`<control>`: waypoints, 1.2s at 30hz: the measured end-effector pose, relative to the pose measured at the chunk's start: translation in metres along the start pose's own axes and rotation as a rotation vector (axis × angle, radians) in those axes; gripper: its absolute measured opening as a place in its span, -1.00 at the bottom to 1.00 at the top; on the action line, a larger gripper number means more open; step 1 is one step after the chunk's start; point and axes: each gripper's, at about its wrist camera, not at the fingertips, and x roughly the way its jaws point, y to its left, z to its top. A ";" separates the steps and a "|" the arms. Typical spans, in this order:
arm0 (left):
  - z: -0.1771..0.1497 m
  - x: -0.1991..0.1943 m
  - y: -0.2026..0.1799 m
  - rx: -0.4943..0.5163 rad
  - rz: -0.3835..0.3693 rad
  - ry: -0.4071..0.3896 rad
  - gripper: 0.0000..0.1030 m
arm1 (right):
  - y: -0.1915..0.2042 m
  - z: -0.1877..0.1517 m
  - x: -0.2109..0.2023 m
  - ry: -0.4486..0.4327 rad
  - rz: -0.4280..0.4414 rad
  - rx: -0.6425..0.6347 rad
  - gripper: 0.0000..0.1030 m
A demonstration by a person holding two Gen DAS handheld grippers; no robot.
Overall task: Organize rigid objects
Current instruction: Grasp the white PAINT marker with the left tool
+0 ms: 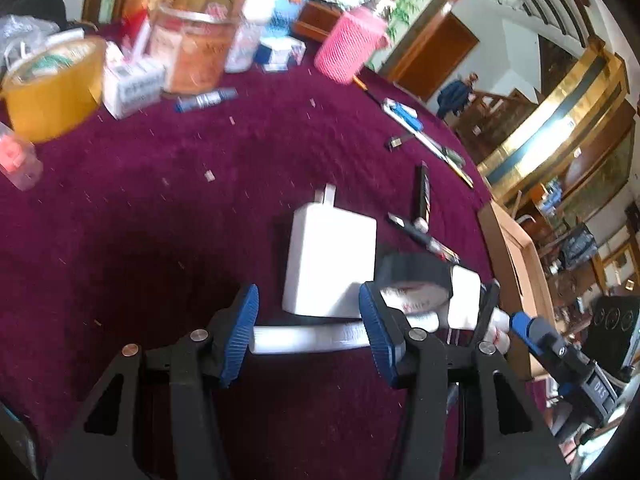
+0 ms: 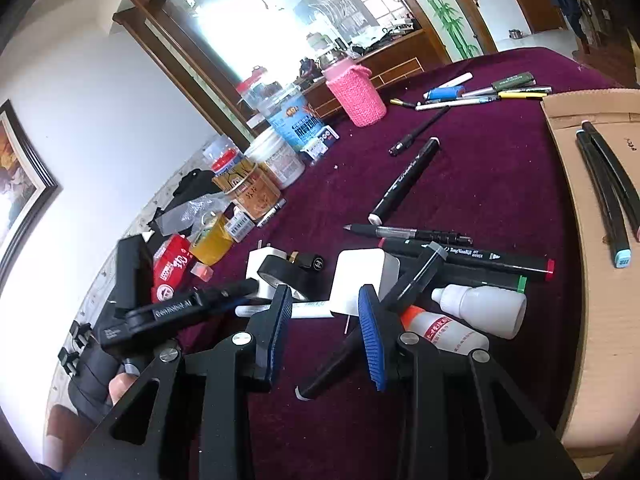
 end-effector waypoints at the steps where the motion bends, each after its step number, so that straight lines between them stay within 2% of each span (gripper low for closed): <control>1: -0.003 -0.001 -0.003 0.013 -0.003 0.007 0.00 | 0.000 0.000 -0.001 -0.002 0.010 0.002 -0.35; 3: -0.009 -0.003 -0.011 0.057 0.021 0.021 0.00 | 0.000 0.000 -0.005 -0.010 0.019 0.006 -0.34; 5: -0.019 -0.005 -0.022 0.118 0.026 0.055 0.00 | -0.002 0.001 -0.007 -0.017 0.034 0.014 -0.34; 7: -0.032 -0.008 -0.034 0.180 -0.001 0.101 0.00 | -0.002 0.001 -0.011 -0.027 0.041 0.019 -0.34; 11: -0.050 -0.010 -0.060 0.300 0.025 0.148 0.00 | -0.001 0.001 -0.011 -0.026 0.056 0.024 -0.34; 14: -0.049 0.000 -0.075 0.368 0.102 0.154 0.00 | -0.002 0.001 -0.013 -0.029 0.064 0.031 -0.34; 18: -0.046 0.015 -0.092 0.435 0.166 0.126 0.00 | -0.007 0.001 -0.014 -0.026 0.055 0.047 -0.34; 19: -0.048 0.019 -0.097 0.468 0.201 0.114 -0.15 | -0.008 0.001 -0.013 -0.019 0.048 0.051 -0.34; 20: -0.052 0.020 -0.103 0.501 0.241 0.095 -0.38 | -0.010 0.000 -0.012 -0.011 0.044 0.058 -0.34; 22: -0.057 0.017 -0.106 0.506 0.226 0.091 -0.63 | -0.013 0.000 -0.009 0.006 0.043 0.067 -0.34; 25: -0.066 0.008 -0.099 0.476 0.258 0.069 -0.72 | -0.012 -0.003 -0.001 0.057 0.018 0.058 -0.34; 27: -0.074 -0.001 -0.093 0.460 0.270 0.054 -0.75 | -0.010 -0.006 0.005 0.096 0.023 0.046 -0.34; 29: -0.079 -0.008 -0.086 0.439 0.278 0.046 -0.75 | -0.008 -0.011 0.013 0.137 -0.027 0.028 -0.34; 31: -0.080 -0.012 -0.079 0.421 0.269 0.040 -0.75 | -0.011 -0.014 0.019 0.172 -0.036 0.047 -0.34; 36: -0.079 -0.011 -0.076 0.412 0.244 0.028 -0.75 | -0.015 -0.014 0.029 0.207 -0.122 0.087 -0.34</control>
